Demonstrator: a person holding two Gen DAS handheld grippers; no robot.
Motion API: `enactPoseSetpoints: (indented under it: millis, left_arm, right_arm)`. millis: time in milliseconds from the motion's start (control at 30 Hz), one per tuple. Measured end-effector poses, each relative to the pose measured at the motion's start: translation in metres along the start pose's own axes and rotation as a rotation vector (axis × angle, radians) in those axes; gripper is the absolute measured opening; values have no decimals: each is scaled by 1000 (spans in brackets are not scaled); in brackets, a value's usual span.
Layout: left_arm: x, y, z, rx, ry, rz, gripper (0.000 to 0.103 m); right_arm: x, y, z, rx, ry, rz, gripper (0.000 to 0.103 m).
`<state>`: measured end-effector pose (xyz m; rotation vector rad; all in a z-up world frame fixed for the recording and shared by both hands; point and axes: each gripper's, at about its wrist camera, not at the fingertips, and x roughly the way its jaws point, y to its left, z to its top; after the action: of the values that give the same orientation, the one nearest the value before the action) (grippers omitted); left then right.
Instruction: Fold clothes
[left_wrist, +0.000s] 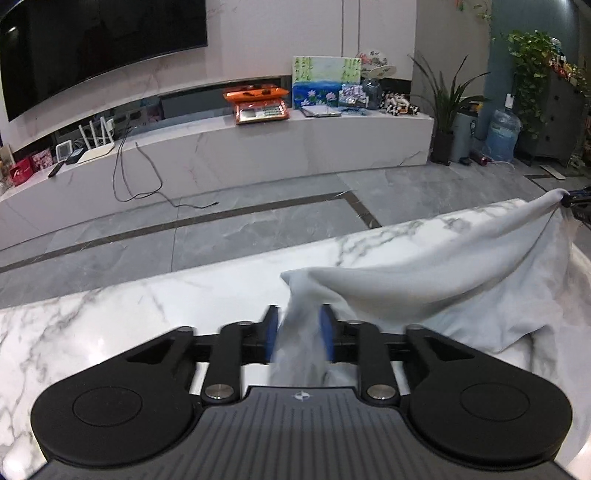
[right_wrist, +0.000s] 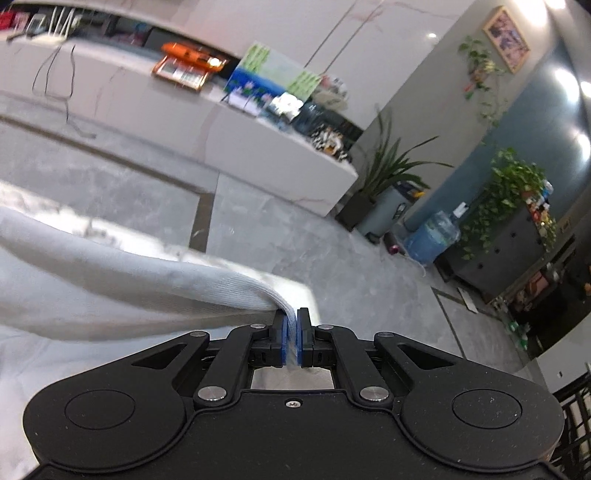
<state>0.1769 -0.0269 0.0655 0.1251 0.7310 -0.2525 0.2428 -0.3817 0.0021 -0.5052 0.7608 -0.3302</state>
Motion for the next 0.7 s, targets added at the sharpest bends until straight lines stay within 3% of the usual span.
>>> enactPoseSetpoints:
  millis: [100,267,400,600,700]
  left_arm:
    - [-10,10,-11,-37,-3,10,45]
    - [-39,15,-31,-76,-7,37,51]
    - [-60,20,-50,-114,17,83,53]
    - [-82,35,-91,-194,95,101,53]
    - [-92,47,-107,-253,118,84,53]
  right_arm:
    - [8,15,-5,-33,11,-1,22]
    - [-9,14,-13,25,16,53,26]
    - [-36,5,-38,109,38,135,28]
    - [-65,-1,-97,187,84,184,30]
    - [-81,-8,-122,292,69,206,30]
